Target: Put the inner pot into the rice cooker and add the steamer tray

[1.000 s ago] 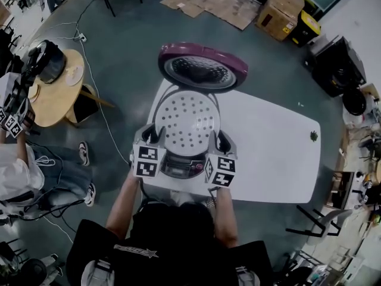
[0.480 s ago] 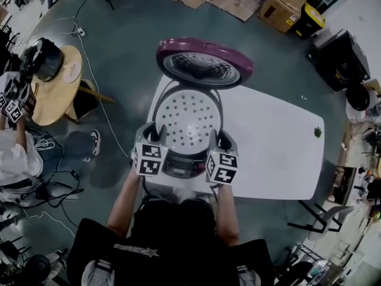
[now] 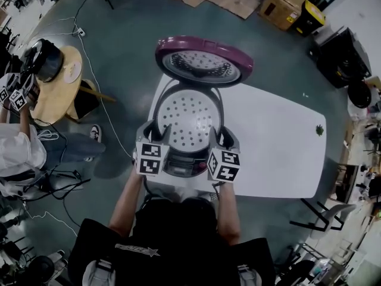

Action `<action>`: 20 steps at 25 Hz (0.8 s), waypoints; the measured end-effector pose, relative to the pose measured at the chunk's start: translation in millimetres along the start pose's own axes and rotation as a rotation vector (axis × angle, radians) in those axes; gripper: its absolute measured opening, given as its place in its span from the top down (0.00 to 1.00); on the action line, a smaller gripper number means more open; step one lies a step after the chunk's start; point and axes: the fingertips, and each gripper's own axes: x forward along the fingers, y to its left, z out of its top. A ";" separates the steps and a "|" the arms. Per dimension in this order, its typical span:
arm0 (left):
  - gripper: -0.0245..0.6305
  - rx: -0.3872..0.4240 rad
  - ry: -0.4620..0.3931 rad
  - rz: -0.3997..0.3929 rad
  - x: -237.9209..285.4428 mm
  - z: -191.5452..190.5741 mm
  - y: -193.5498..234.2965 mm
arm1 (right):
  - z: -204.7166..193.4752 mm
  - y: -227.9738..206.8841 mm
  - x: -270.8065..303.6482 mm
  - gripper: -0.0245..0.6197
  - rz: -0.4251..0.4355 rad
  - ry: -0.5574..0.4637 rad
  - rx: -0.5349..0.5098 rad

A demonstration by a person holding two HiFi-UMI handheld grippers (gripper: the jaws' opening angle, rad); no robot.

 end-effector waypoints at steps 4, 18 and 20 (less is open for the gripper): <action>0.58 -0.001 -0.032 -0.004 -6.2 3.9 -5.1 | 4.3 2.6 -6.9 0.67 0.006 -0.037 -0.007; 0.58 0.038 -0.213 0.015 -49.0 45.4 -8.1 | 47.9 13.3 -54.2 0.66 0.015 -0.216 -0.085; 0.59 0.050 -0.278 0.011 -62.8 62.6 -12.1 | 62.7 16.0 -71.0 0.66 0.025 -0.281 -0.094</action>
